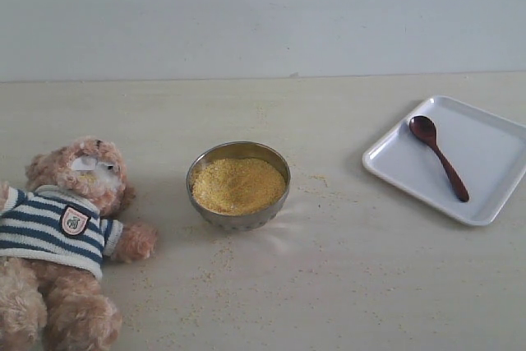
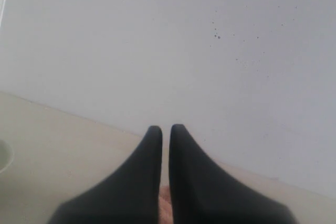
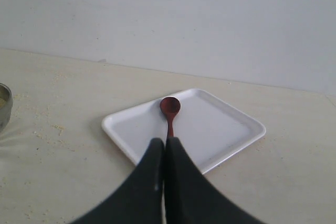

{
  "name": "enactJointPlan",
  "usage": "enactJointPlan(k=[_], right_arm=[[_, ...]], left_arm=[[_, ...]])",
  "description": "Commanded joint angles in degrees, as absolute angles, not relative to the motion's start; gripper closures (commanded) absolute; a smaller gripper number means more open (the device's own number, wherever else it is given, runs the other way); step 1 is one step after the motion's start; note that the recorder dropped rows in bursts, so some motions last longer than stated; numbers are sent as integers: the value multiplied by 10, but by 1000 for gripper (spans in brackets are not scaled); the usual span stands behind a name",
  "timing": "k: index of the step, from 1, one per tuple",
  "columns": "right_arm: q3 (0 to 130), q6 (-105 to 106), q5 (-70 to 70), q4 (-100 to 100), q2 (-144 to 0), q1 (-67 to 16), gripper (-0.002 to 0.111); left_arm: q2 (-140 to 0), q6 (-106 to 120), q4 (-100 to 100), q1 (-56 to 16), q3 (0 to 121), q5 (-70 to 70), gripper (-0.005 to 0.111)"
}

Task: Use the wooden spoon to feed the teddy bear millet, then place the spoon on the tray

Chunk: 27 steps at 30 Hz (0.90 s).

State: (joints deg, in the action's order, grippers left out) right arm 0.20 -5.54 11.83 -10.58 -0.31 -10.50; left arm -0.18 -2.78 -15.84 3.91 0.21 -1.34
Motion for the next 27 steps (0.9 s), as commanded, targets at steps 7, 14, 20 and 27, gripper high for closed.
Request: enactJointPlan(k=[7, 14, 20, 27], right_arm=[[0, -56, 118, -108, 0, -103, 108], [0, -57, 118, -108, 0, -103, 108], [0, -57, 118, -108, 0, -103, 108], [0, -57, 118, -108, 0, -103, 108]], left_arm=[[0, -25, -155, 34, 0, -18, 102], [0, -24, -154, 34, 0, -14, 102], [0, -20, -154, 34, 0, 65, 102], [0, 56, -91, 34, 0, 170, 102]])
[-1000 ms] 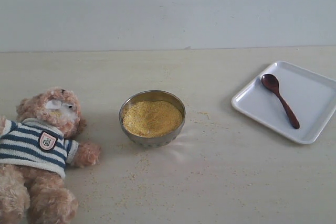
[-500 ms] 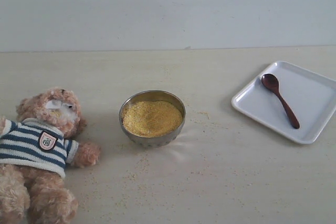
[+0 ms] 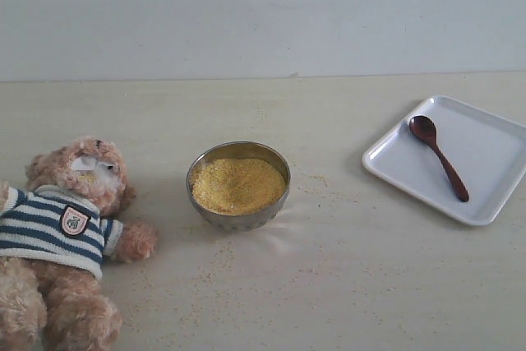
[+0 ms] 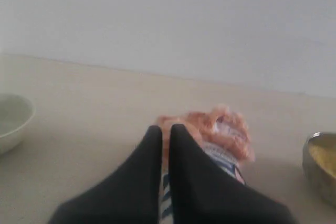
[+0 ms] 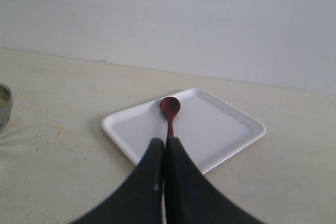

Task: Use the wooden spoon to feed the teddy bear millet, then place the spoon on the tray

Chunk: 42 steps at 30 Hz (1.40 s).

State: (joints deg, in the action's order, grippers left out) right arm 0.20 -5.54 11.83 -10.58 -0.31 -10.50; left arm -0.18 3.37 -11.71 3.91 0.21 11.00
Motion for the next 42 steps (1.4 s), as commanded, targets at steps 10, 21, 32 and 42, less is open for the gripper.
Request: enactJointPlan(k=[10, 21, 32, 42], right_arm=[[0, -56, 120, -108, 0, -103, 108], [0, -56, 120, -108, 0, -103, 108], [0, -56, 120, -108, 0, -103, 108], [0, -56, 120, -108, 0, -103, 108]], left_arm=[[0, 56, -86, 34, 0, 179, 102], [0, 56, -86, 34, 0, 179, 102], [0, 56, -86, 34, 0, 179, 102], [0, 56, -86, 34, 0, 179, 102]])
